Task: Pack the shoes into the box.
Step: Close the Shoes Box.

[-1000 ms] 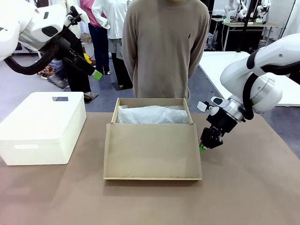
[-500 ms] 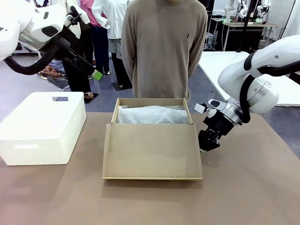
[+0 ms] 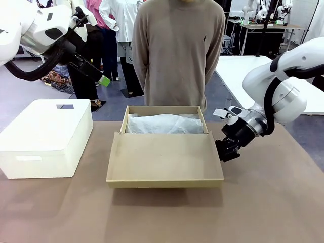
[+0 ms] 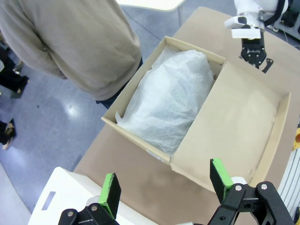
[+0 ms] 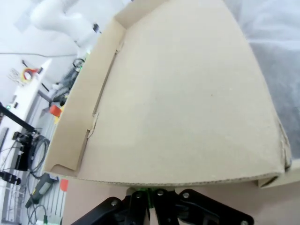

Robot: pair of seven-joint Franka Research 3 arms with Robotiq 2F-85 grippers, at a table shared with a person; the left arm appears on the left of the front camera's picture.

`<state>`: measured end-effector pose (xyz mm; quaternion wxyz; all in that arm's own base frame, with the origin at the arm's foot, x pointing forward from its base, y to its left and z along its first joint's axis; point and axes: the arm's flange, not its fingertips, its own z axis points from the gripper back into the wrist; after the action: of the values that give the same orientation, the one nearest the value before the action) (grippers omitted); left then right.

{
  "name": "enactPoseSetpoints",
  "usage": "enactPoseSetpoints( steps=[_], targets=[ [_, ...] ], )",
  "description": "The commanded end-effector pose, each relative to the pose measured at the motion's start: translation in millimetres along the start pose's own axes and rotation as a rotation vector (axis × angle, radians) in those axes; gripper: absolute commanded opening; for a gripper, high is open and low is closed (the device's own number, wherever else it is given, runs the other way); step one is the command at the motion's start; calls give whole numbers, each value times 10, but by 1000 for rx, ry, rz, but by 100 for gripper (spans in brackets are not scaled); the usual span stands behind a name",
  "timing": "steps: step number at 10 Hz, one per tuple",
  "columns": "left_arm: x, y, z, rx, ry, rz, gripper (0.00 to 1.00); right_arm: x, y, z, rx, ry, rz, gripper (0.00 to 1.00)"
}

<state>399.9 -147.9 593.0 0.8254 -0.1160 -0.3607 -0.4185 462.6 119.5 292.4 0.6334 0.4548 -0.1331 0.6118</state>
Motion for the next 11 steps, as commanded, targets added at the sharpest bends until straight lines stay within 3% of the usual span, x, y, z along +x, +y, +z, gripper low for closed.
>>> enactPoseSetpoints(
  steps=[1,6,11],
  targets=[
    [-19,18,-3,-17,-15,-8,100,19,-11,91,15,-114,34,0],
    [-19,18,-3,-17,-15,-8,100,125,93,294,-30,-337,16,0],
    [-19,18,-3,-17,-15,-8,100,204,186,476,-142,-482,-13,0]
  ],
)
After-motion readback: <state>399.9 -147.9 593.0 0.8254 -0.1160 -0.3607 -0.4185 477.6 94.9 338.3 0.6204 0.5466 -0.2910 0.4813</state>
